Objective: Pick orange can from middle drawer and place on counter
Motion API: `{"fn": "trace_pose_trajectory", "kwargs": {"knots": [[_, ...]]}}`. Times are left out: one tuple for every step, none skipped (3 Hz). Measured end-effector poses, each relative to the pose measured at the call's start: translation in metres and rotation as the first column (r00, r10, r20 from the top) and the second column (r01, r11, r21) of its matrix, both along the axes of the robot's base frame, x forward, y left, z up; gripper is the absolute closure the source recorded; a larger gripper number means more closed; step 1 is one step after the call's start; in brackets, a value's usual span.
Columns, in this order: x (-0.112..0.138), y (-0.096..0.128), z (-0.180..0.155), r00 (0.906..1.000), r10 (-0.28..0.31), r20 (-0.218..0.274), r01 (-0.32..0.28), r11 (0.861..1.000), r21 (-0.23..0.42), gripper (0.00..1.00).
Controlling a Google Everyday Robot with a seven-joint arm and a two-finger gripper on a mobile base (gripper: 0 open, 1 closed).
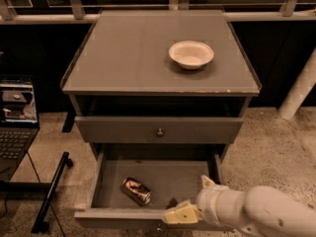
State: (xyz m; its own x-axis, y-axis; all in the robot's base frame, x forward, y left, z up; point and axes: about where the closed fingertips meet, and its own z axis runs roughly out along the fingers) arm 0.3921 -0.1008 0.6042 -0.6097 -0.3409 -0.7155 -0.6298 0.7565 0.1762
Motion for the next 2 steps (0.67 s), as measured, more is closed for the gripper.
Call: {"fn": "trace_pose_trajectory", "kwargs": {"knots": [[0.0276,0.0391,-0.0473,0.9993,0.036,-0.010,-0.035,0.999,0.017,0.00],[0.0276,0.0392,-0.0473,0.9993,0.036,-0.010,-0.035,0.999,0.017,0.00]]}}
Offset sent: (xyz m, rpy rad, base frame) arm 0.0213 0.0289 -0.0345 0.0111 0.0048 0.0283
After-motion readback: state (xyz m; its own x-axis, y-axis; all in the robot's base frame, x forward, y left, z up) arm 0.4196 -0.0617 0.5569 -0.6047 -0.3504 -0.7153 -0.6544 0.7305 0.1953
